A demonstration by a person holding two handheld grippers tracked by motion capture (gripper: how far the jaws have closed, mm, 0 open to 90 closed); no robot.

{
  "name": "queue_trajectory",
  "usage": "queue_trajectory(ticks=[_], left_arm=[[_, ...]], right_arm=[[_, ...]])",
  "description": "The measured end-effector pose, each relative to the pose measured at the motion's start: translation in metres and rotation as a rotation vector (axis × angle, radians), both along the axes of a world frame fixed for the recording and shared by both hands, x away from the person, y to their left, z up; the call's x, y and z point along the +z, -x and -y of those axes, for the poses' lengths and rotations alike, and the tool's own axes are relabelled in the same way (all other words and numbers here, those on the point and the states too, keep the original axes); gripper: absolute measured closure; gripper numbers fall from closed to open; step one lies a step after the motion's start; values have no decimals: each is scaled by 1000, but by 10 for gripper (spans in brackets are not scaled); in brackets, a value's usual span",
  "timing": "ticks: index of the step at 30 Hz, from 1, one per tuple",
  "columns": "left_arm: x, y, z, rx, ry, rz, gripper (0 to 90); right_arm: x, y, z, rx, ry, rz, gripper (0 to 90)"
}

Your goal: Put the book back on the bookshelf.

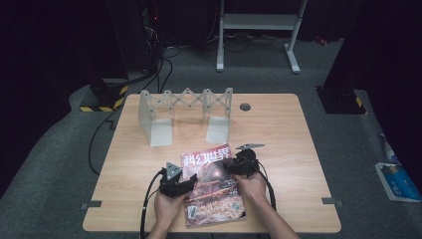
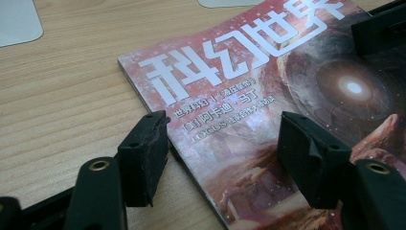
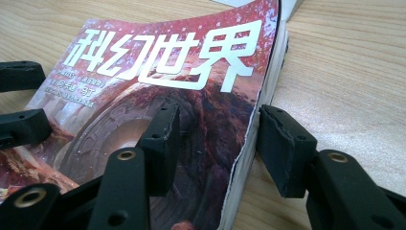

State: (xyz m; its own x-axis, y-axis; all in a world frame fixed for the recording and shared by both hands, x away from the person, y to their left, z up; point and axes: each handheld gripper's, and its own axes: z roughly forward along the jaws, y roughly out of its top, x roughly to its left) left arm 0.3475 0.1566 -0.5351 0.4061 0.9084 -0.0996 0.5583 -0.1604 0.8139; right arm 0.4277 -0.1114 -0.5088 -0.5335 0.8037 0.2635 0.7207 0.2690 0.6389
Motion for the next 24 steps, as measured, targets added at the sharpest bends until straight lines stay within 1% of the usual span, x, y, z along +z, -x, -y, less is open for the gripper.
queue_trajectory(ticks=[7,13,17,24], left_arm=[[0,0,1,4,-4,4,351],[0,0,1,6,-8,6,351],[0,0,1,8,-9,7,351],[0,0,2,11,-9,6,351]], right_arm=[[3,2,3,12,-17,11,545],[6,5,6,30,-26,5,555],[8,8,9,41,-65,-15,565],[12,8,6,48,-63,-5,562]])
